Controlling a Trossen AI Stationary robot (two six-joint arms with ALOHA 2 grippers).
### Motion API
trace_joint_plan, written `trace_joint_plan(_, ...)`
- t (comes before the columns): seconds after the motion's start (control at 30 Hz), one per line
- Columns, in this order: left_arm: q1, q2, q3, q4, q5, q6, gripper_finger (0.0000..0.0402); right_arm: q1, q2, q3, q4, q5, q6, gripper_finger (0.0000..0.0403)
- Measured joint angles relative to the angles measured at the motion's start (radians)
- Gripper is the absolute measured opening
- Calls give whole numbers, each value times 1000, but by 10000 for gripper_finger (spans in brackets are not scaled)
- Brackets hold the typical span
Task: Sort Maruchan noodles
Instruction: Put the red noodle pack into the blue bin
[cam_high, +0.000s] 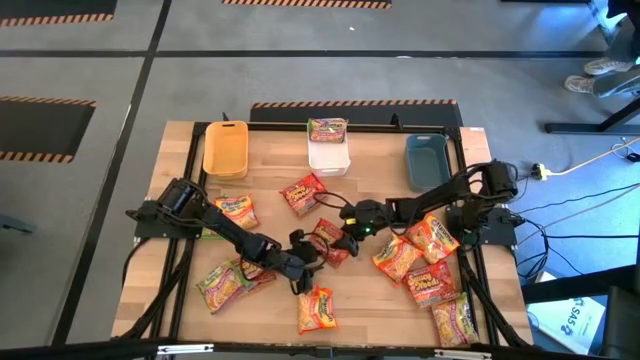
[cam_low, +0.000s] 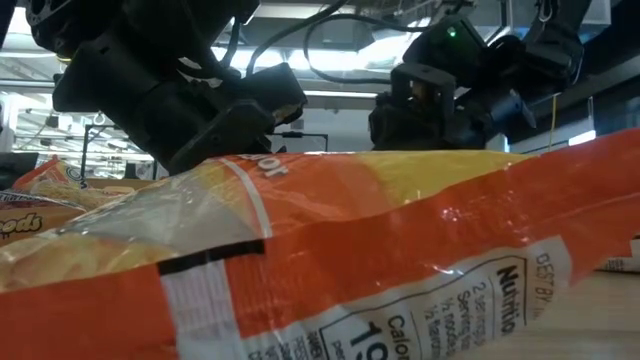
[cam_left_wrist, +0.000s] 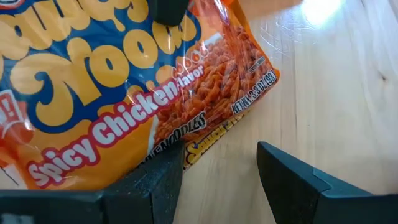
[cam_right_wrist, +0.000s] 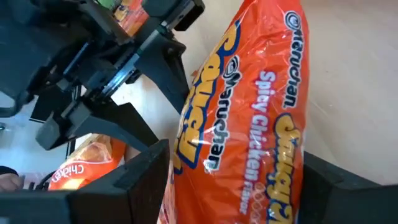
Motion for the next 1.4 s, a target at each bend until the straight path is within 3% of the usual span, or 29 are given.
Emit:
trace_joint_plan(0.2, 0, 0, -1, 2, -2, 0, 198, 0, 0, 8, 1, 0, -20, 238)
trace_joint_plan(0.53, 0, 0, -1, 5, -6, 0, 198, 0, -1, 8, 5, 0, -53, 124)
trace_joint_plan(0.67, -11, -11, -1, -7, -5, 0, 198, 1, -16, 9, 5, -1, -94, 99)
trace_joint_plan(1.0, -45, -160, -2, -180, 2, 26, 198, 1, -105, 8, -69, 6, -218, 99)
trace_joint_plan(1.23, -72, -294, -2, -360, -1, 27, 198, -8, -286, 8, -305, 62, -336, 100)
trace_joint_plan(1.4, -74, -321, -1, -390, -2, 33, 198, -49, -481, 8, -541, 144, -425, 100)
